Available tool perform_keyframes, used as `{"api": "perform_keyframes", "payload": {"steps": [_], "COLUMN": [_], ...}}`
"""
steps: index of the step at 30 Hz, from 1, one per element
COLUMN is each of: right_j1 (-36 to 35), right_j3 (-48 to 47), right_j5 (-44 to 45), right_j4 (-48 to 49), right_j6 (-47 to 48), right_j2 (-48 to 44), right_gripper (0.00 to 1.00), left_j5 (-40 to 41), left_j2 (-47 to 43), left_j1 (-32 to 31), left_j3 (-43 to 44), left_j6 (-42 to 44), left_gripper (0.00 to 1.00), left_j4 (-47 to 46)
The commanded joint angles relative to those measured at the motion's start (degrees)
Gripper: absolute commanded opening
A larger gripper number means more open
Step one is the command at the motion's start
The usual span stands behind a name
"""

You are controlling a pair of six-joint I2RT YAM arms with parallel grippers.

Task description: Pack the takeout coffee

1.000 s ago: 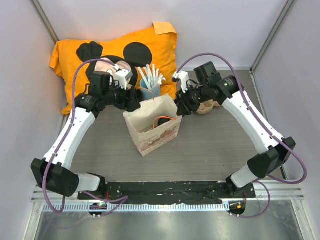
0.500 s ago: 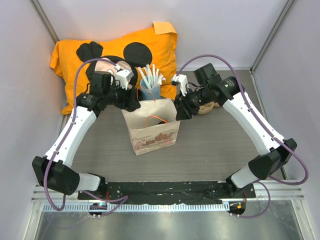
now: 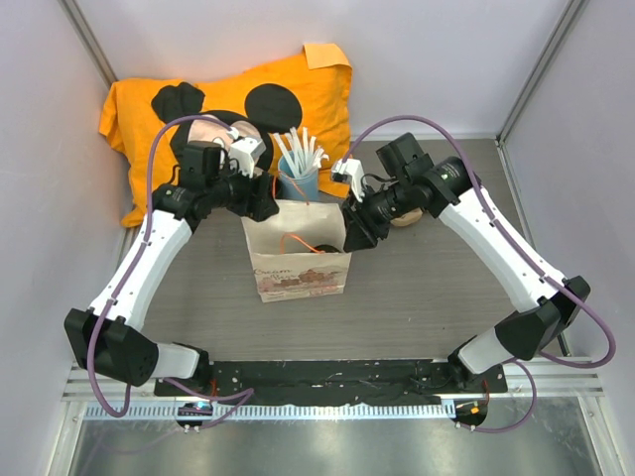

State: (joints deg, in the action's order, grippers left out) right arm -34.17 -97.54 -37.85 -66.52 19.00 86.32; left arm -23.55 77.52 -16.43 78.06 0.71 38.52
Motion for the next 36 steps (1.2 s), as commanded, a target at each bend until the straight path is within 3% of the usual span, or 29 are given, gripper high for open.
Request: {"api": "perform_keyframes", "payload": {"steps": [1,15,19,25,30,36], "right_j1": [-0.63,1.74,6.48,19.48,28.27,29.69], "right_j3": [-0.28,-8.89,-11.88,-16.28,-15.23,-20.40], "right_j5": [-1.88,0.49,-0.47,-7.32,-11.46,-13.30], "right_j4": [-0.63,-2.30,-2.21,-1.69,8.58,14.14], "right_j6": [0.59,2.62,3.84,7.01,2.71,-1.51], "right_j2": [-2.92,-3.79,-4.41,-2.31,2.00,12.10], "right_gripper": [0.39,0.66,0.70,0.73,0.73,0.73], "left_j5": [-0.79,-5.98,-7.82,-9.67,-8.44,-8.79], "left_j2": [-0.35,-4.21,-4.74,-5.36,-4.22,-2.02], "left_j1": [0.25,1.22,1.83,2.19,2.54,3.33], "left_j3": [0.16,3.67,6.48,12.02,12.64,13.25], "left_j6": [1.31,4.74,5.88,10.53,15.27,15.20], "left_gripper": [0.75,1.00,1.00,1.00,1.00,1.00], "left_j4": [-2.22,5.42,8.67,16.66,20.54,20.01]}}
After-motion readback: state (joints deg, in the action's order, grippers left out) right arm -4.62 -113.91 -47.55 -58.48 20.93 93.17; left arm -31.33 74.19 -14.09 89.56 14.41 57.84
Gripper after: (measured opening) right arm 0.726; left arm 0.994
